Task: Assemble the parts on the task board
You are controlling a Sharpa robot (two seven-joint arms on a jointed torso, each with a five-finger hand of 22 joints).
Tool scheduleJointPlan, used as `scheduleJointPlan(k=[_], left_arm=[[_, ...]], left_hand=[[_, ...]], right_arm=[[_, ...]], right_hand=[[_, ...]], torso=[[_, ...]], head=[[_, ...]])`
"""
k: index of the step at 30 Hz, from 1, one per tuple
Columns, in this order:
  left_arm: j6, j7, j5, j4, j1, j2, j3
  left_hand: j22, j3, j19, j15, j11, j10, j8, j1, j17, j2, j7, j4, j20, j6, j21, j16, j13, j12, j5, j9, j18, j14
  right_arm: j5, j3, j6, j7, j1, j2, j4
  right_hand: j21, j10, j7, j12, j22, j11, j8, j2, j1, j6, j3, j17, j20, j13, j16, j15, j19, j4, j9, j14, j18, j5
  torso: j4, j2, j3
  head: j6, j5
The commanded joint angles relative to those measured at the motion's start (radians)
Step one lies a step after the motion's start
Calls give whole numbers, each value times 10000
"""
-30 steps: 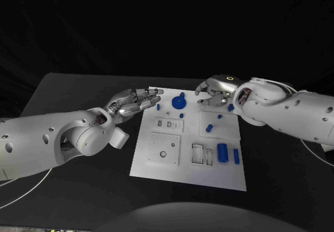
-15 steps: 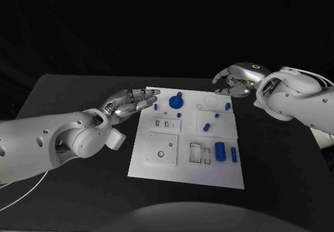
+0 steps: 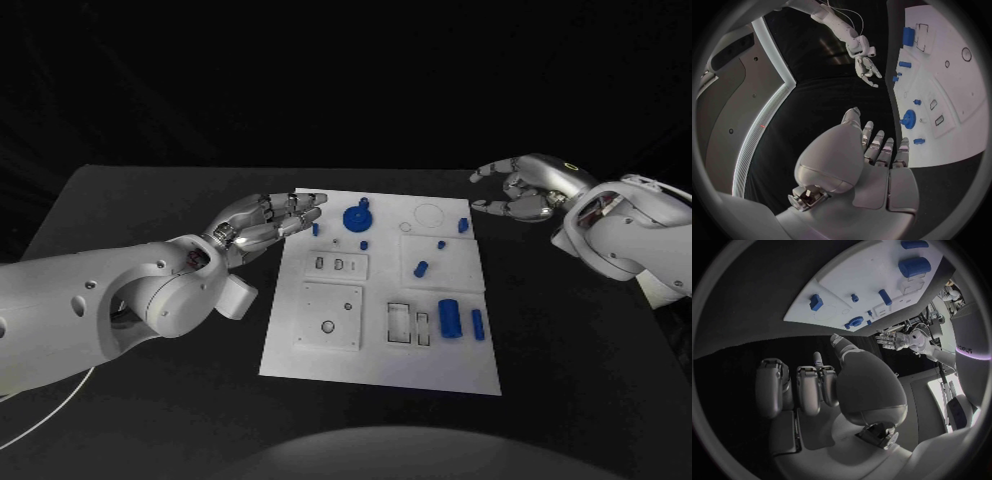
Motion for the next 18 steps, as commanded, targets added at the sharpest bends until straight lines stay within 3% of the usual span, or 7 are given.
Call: scheduleJointPlan(k=[1,5,11,15,18], left_arm=[[195,155,28,-26,-16,41,6],[237,174,28,-63,-42,51,5],[265,186,28,-93,-88,13,5],[293,185,28,-125,-114,10,5],[307,184,28,-138,-126,9,5]], left_hand=[[13,63,80,-8,4,47,43,86,14,-22,117,-21,-23,57,64,61,12,68,41,12,-6,74],[17,77,97,0,10,49,43,102,19,-16,121,-27,-23,55,75,86,11,88,46,12,-9,94],[20,100,115,12,24,77,44,130,23,-11,128,-37,-22,55,85,117,12,127,51,12,-14,118],[21,105,119,14,27,89,48,137,24,-11,131,-39,-22,69,87,123,14,138,52,13,-16,122],[22,113,125,17,31,98,53,146,25,-9,134,-42,-22,84,91,131,15,151,56,15,-18,127]], right_arm=[[1754,-5,-511,1414,-227,-6,-232],[2460,-9,-547,2056,-627,64,-599],[3224,-9,-617,2857,-1121,348,-1218],[3385,-9,-510,3059,-1265,482,-1467],[3369,-9,-380,3136,-1356,563,-1595]], right_hand=[[-178,258,16,-70,1868,85,270,-1,150,-558,6,1714,19,1854,-113,77,-163,147,220,454,186,66],[-121,377,-2,87,1900,98,873,-35,186,-1055,-59,1792,30,2008,-35,91,-131,359,572,480,174,41],[30,779,1,476,1948,93,1833,-35,115,-1419,-256,1926,48,2400,102,104,-28,798,1013,562,139,-457],[45,936,-17,615,1951,107,2700,-23,303,-1761,-311,1928,58,2547,110,92,-29,938,1407,556,135,-218],[57,981,-32,652,1954,90,3057,-52,389,-1911,-335,1925,52,2587,109,102,-28,972,1556,548,134,-89]], torso=[[-51,-48,2],[-67,-93,17],[-104,-142,41],[-90,-155,41],[-85,-155,31]], head=[[56,-12],[90,-85],[278,-128],[305,-158],[319,-179]])
